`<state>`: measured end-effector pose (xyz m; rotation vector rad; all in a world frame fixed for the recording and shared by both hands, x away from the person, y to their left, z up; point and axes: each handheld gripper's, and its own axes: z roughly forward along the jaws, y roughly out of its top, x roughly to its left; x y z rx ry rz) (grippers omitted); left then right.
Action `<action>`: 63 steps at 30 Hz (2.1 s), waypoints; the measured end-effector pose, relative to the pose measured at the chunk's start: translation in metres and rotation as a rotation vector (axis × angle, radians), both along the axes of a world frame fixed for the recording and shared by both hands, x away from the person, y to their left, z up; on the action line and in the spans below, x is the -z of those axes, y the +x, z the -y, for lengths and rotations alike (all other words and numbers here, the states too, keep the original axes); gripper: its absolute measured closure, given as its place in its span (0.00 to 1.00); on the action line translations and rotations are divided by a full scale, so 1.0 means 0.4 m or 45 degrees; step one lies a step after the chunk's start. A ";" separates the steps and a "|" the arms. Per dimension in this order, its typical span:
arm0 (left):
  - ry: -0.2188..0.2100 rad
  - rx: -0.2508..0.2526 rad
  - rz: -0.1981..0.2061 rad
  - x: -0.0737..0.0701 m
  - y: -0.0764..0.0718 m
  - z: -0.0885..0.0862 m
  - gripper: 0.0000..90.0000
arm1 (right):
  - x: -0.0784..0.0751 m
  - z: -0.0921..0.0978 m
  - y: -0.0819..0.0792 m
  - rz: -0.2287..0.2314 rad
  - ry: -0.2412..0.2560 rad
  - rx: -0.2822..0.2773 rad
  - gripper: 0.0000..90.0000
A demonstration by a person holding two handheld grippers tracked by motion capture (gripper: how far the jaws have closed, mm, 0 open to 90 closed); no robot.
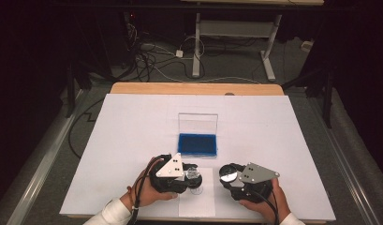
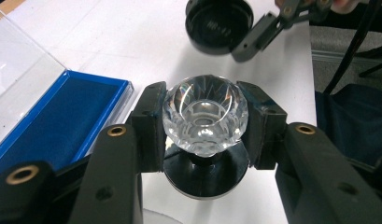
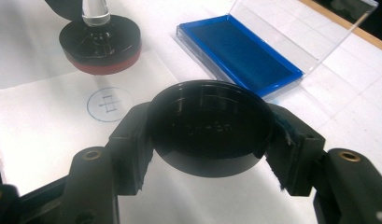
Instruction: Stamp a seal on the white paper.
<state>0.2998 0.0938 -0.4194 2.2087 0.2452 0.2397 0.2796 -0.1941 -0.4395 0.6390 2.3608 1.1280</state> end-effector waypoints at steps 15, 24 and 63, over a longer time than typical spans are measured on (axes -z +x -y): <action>0.028 0.029 -0.028 0.018 0.002 0.010 0.60 | -0.010 0.059 -0.006 0.012 0.025 0.070 0.43; 0.049 0.042 -0.047 0.035 0.013 0.012 0.60 | -0.007 0.056 0.000 0.001 0.022 0.081 0.43; 0.100 0.083 -0.082 0.071 0.011 0.040 0.60 | 0.006 0.041 0.012 -0.031 0.000 0.050 0.43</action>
